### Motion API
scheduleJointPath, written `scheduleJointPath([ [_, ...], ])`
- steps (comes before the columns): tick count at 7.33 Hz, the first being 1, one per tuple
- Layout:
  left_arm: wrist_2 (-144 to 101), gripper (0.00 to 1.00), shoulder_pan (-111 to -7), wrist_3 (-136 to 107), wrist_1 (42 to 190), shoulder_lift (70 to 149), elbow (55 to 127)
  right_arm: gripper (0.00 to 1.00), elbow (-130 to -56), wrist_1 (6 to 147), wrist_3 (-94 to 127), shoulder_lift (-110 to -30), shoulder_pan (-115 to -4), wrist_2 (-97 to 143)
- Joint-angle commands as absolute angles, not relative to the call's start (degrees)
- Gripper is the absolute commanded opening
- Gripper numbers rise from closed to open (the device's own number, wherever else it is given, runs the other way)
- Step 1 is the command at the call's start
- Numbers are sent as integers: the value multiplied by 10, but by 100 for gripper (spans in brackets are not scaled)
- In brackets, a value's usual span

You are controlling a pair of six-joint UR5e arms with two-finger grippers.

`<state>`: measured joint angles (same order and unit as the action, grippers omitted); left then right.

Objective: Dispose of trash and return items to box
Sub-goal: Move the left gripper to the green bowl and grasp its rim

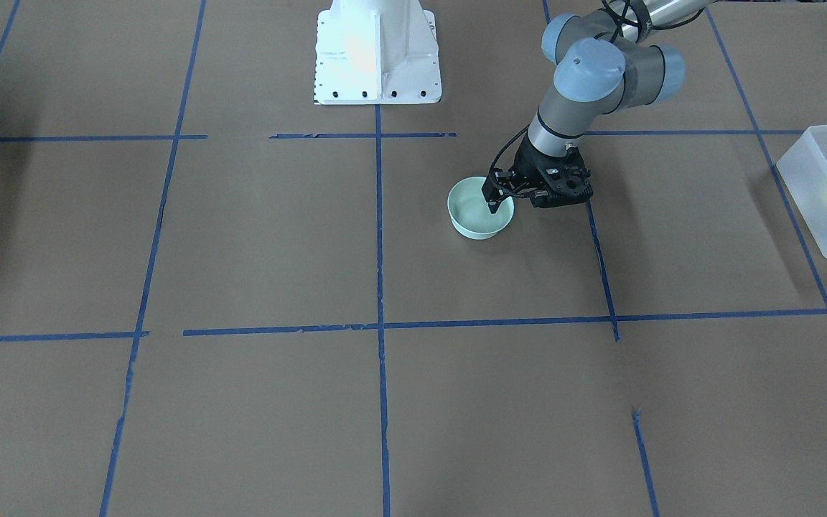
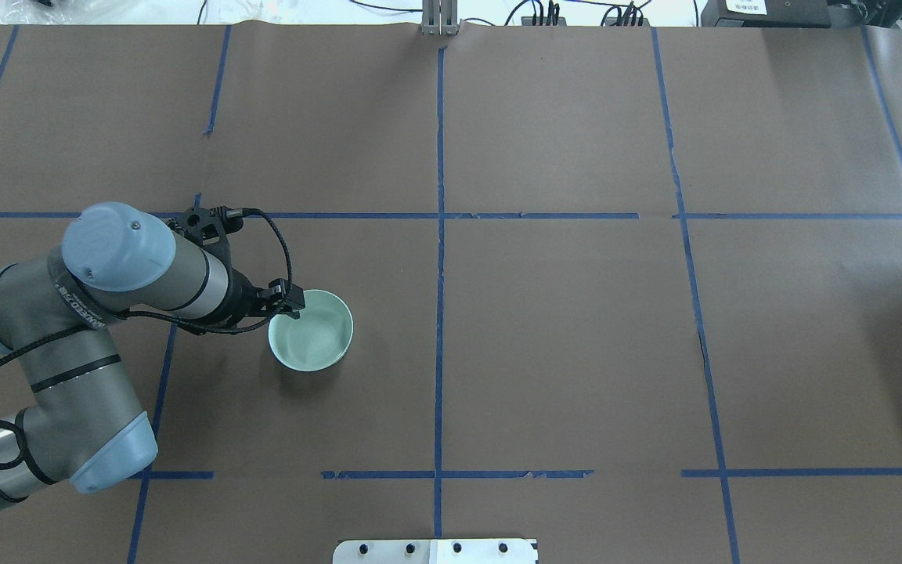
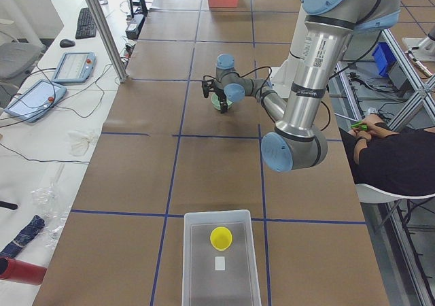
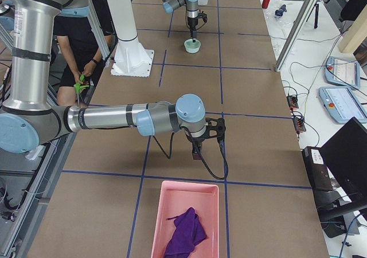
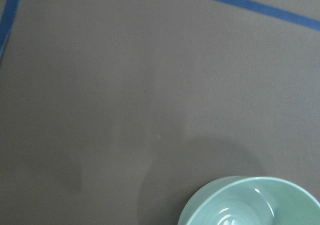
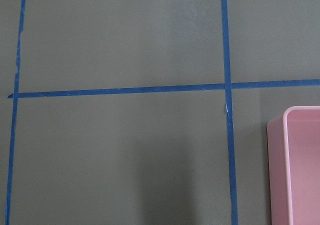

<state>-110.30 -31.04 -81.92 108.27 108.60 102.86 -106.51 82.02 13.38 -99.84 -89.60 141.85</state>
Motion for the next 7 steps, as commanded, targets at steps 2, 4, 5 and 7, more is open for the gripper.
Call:
scheduleJointPath([
  [2, -1102, 24, -294, -831, 1083, 1094, 1014, 100, -1068, 821, 137, -998, -895, 1421],
  [4, -1103, 0, -295, -831, 1083, 1094, 1023, 100, -1068, 821, 137, -997, -894, 1419],
  [5, -1104, 0, -298, -830, 1081, 1094, 1034, 100, -1068, 821, 136, -996, -894, 1416],
  [7, -1112, 0, -332, -824, 1064, 1085, 1094, 100, -1066, 820, 133, -998, -889, 1411],
])
